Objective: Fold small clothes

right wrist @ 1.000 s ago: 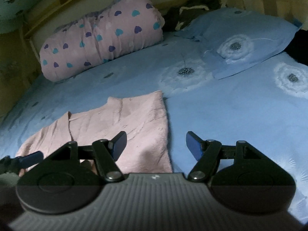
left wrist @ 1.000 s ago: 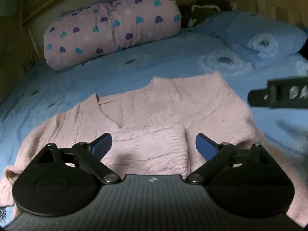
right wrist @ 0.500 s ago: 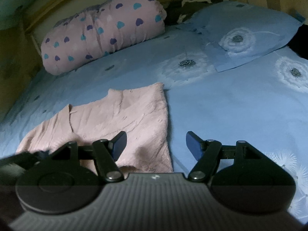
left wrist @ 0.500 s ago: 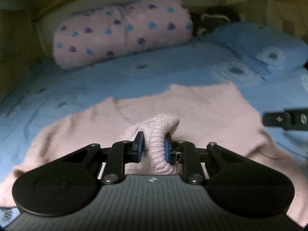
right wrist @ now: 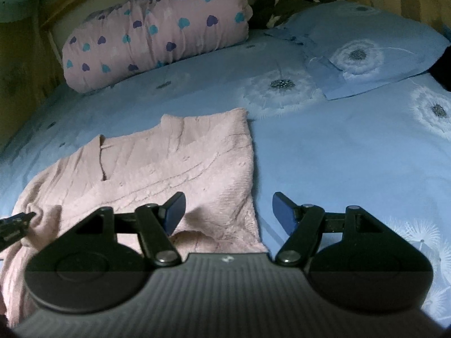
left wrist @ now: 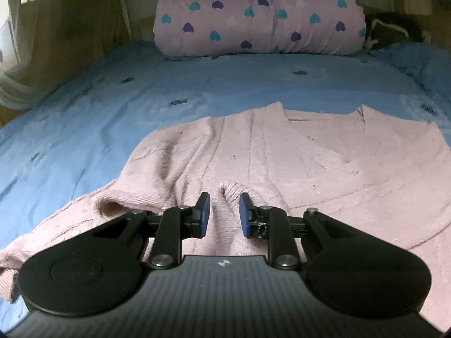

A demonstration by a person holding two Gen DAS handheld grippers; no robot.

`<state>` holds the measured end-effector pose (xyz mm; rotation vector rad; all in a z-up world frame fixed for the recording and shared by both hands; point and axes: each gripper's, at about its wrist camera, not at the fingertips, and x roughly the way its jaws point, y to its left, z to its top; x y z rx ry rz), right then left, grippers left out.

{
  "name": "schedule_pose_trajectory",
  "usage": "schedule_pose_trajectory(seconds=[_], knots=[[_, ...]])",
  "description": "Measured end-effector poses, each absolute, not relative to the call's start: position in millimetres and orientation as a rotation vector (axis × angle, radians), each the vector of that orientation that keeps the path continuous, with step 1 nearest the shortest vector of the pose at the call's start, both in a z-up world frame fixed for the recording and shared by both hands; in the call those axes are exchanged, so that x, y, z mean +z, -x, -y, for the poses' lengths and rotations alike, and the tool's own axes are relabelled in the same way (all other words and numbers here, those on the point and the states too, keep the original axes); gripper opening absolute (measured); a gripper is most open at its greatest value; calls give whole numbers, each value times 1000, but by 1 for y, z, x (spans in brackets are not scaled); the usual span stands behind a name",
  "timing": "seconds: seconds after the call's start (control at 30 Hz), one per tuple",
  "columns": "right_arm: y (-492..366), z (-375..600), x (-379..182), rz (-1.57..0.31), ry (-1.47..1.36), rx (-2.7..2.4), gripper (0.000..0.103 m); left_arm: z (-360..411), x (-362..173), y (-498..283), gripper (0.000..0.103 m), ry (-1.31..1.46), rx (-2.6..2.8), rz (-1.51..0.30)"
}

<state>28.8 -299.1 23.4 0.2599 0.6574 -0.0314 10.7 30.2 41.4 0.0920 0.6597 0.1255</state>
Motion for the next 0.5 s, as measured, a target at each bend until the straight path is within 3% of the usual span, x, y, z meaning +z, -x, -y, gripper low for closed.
schedule_pose_trajectory(seconds=[0.17, 0.23, 0.3, 0.5], knots=[[-29, 289, 26, -657, -213, -12, 70, -49, 54, 3, 28, -32, 91, -652], [-32, 286, 31, -652, -192, 9, 70, -53, 59, 6, 36, 5, 66, -645], [-39, 284, 37, -655, -174, 29, 70, -56, 61, 9, 54, 37, 54, -636], [-73, 294, 39, -659, -202, -24, 70, -48, 47, -9, 56, 22, 26, -631]])
